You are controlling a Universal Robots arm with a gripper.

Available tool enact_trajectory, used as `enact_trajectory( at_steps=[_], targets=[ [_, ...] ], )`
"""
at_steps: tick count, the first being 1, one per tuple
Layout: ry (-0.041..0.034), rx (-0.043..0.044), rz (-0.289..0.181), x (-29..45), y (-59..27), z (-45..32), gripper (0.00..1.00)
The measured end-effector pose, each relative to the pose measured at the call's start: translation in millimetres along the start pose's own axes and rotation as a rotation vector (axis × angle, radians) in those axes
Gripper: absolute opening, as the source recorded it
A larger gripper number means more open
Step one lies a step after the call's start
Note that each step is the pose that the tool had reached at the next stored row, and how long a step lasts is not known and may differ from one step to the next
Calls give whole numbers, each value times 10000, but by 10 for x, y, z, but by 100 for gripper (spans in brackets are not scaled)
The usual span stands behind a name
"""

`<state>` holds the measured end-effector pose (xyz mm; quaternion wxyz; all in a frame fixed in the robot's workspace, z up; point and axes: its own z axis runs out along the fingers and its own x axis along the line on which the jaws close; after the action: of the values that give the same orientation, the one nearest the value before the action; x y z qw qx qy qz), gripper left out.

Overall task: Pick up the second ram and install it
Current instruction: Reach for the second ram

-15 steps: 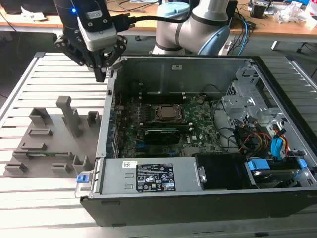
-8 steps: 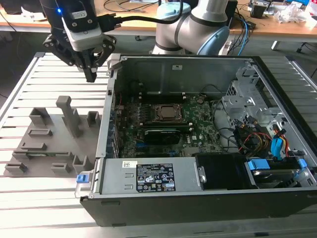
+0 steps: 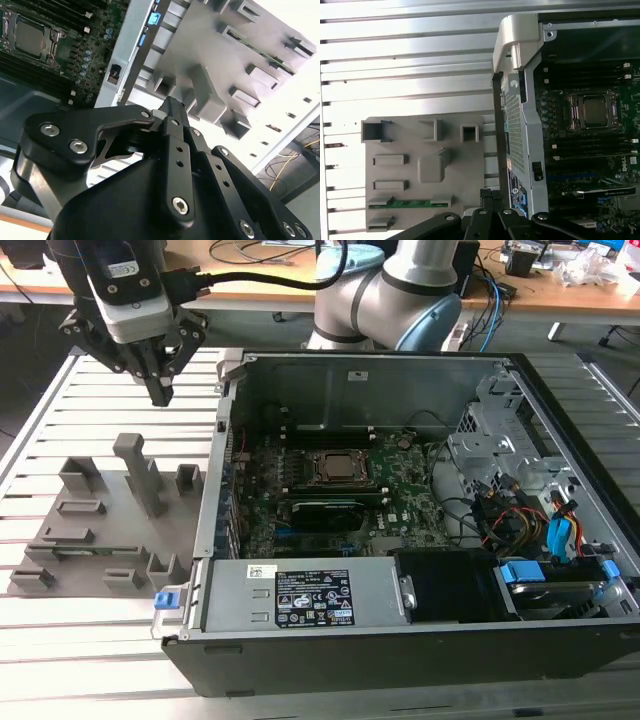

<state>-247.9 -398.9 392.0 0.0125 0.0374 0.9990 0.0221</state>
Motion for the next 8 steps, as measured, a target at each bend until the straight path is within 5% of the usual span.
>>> enact_trajectory(
  at_steps=[8],
  targets=[
    [0, 0, 1, 277, -20, -5, 11]
  ],
)
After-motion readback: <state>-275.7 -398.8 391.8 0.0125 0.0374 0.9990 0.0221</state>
